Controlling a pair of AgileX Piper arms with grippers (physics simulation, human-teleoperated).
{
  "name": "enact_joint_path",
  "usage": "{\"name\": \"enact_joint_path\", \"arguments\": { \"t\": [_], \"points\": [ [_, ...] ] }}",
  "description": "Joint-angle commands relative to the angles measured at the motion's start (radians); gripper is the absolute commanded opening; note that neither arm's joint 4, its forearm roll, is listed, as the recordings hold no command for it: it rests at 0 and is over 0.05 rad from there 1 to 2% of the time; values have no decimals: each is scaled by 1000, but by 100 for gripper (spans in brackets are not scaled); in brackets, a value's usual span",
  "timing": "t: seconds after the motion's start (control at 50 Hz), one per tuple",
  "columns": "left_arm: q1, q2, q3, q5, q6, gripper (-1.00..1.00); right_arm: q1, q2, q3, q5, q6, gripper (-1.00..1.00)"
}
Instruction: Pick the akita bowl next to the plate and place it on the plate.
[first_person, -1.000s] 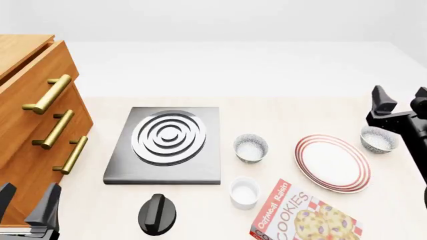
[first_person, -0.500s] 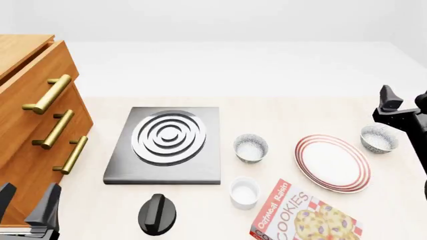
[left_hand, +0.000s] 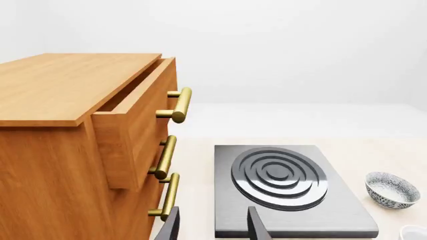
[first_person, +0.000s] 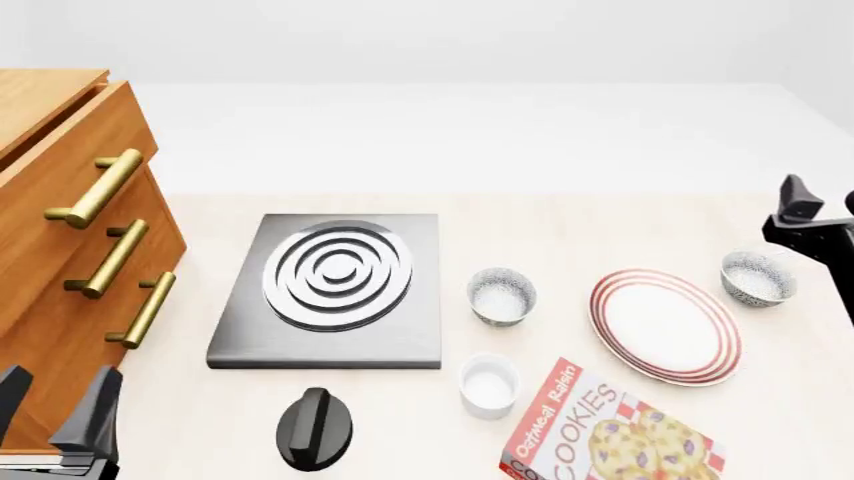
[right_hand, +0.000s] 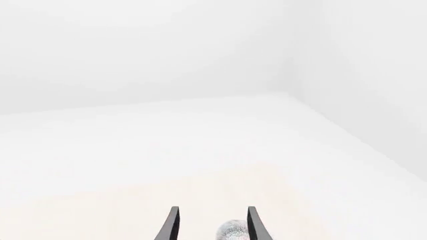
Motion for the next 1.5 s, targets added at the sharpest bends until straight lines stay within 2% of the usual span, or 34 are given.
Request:
{"name": "enact_joint_path", "arguments": {
  "t": [0.02, 1.5],
  "points": [
    [0, 0, 0, 0, 0, 100, -32, 30, 3, -20, 2, 100],
    [0, 0, 0, 0, 0, 100, -177, 196, -12, -96, 26, 100]
  ]
}}
